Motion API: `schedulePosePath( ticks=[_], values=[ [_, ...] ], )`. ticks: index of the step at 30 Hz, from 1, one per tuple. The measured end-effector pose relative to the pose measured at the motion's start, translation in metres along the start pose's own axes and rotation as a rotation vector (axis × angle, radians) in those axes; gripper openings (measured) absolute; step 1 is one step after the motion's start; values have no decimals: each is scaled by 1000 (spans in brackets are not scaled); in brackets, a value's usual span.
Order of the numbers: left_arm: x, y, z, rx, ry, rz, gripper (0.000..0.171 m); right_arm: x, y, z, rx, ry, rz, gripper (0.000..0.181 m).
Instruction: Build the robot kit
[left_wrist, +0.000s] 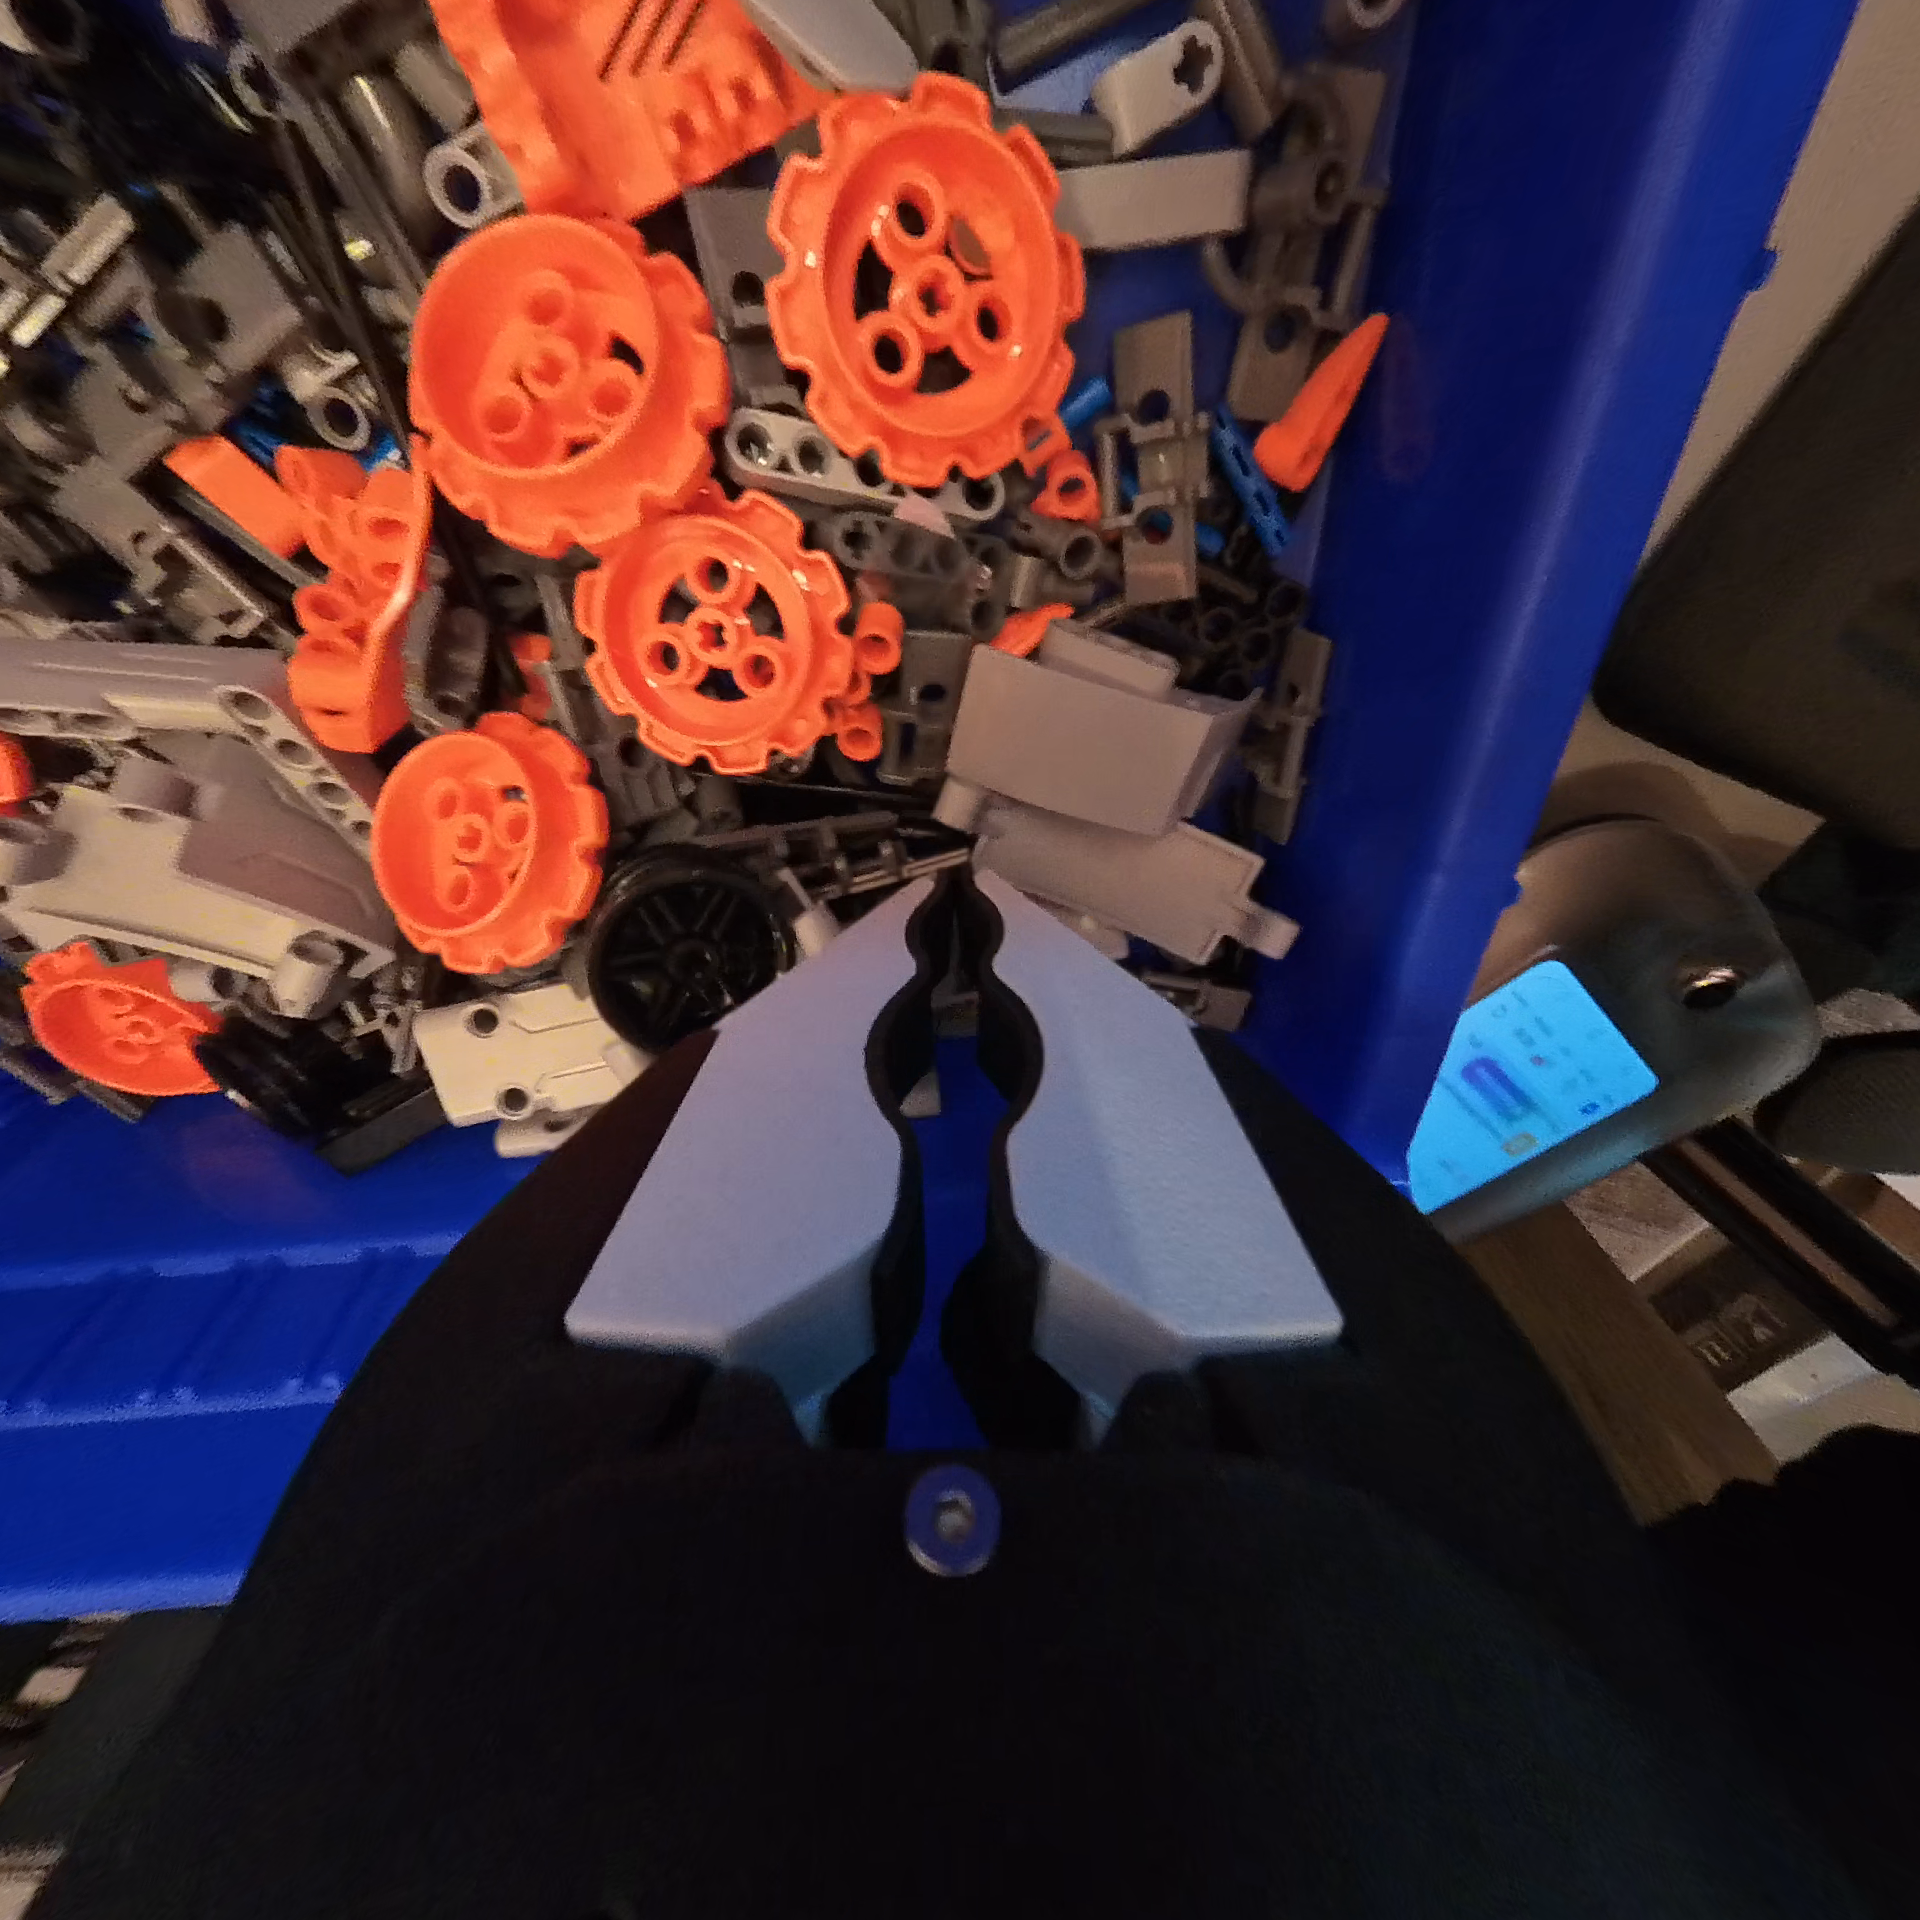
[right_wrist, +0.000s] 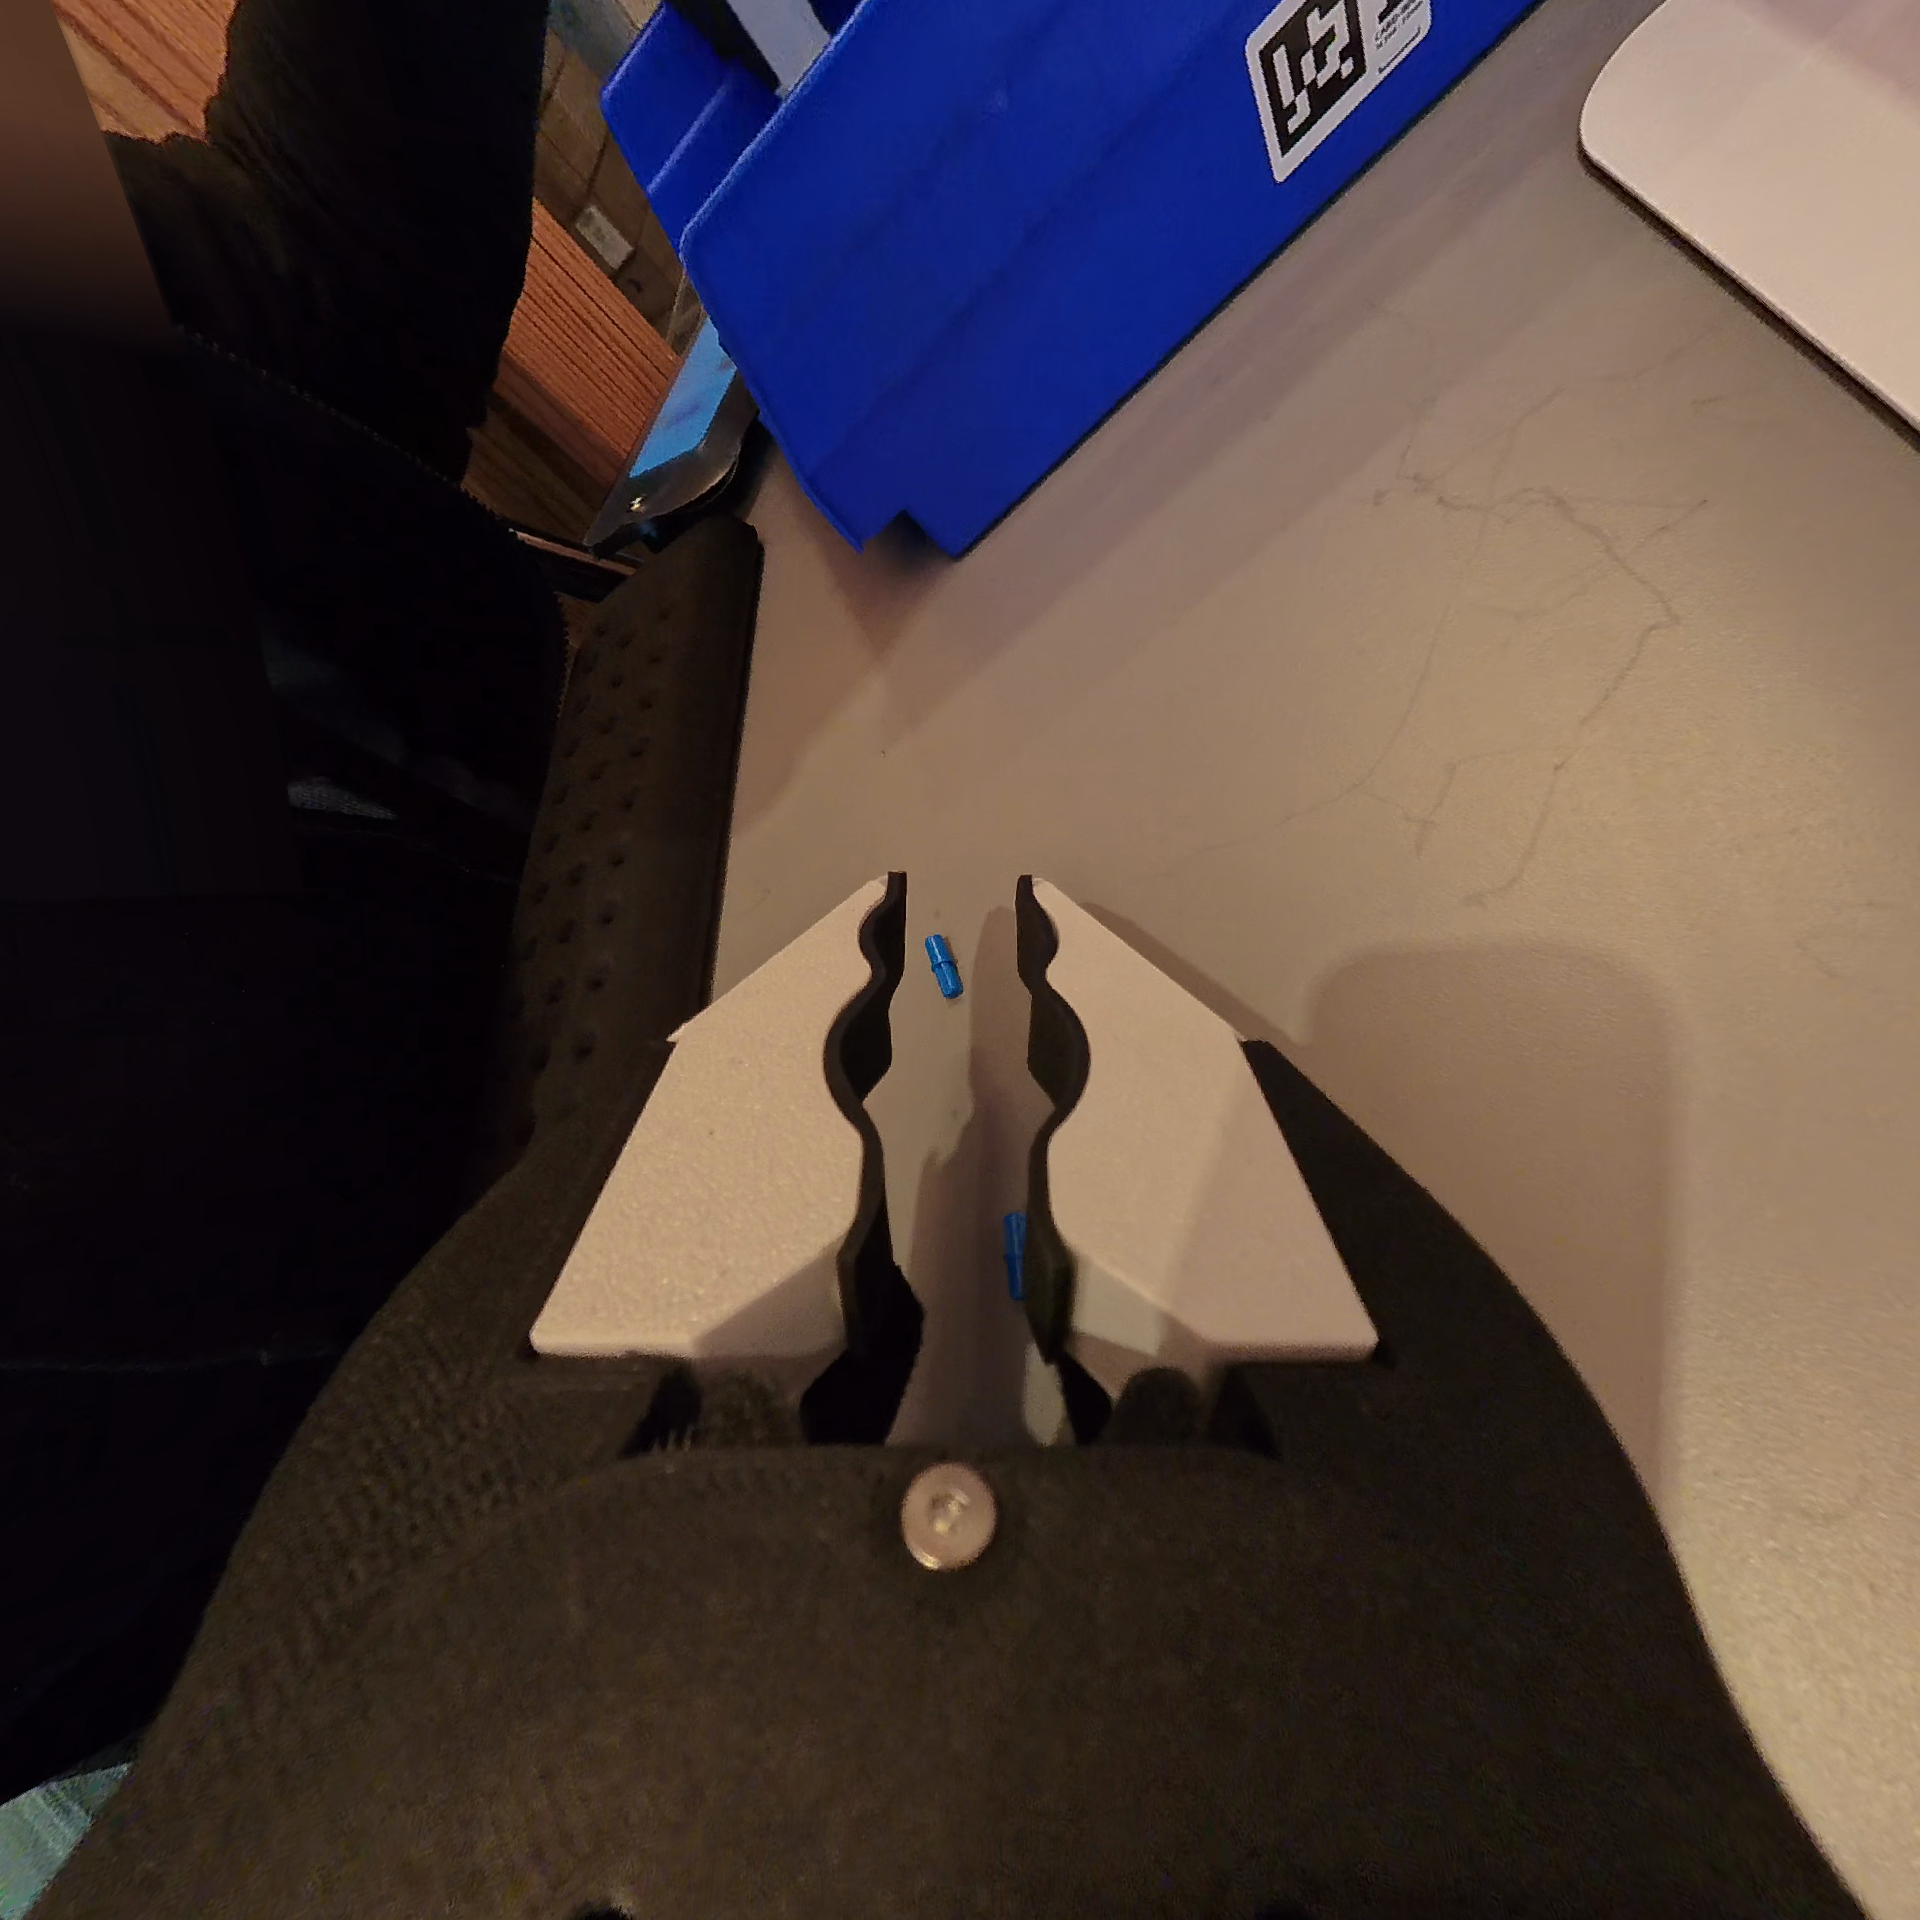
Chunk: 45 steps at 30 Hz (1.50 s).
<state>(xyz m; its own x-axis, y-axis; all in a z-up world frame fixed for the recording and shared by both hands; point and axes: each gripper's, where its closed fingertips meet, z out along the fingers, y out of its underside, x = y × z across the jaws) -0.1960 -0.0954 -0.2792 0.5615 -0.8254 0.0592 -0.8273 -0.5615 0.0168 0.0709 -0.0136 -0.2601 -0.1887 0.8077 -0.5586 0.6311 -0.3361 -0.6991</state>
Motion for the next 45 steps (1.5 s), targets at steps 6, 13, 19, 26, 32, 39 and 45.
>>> schedulePosePath(
  ticks=[6, 13, 19, 26, 32, 39, 45],
  values=[
    [-27, -25, -7, 76, -116, 11, 0, 0, 0, 0, -1, 0, -1, 19],
    [-39, -33, -16, 122, -118, -27, 14, 0, 0, -1, 3, 0, 0, 19],
    [3, 5, -23, -25, 37, -13, 33, 0, 1, 1, -2, -2, 3, 19],
    [8, 12, -6, -89, 42, -14, 34, -1, 0, 1, -3, -1, -2, 19],
    [5, -4, 2, -80, 31, 30, 28, -1, 0, 0, -1, -2, -1, 19],
    [-23, -37, -5, 70, -35, -16, 10, 0, 1, 1, -2, -3, 1, 19],
    [-40, -59, -22, 193, -89, -40, 26, 0, 0, 0, 1, -1, 0, 19]
  ],
)
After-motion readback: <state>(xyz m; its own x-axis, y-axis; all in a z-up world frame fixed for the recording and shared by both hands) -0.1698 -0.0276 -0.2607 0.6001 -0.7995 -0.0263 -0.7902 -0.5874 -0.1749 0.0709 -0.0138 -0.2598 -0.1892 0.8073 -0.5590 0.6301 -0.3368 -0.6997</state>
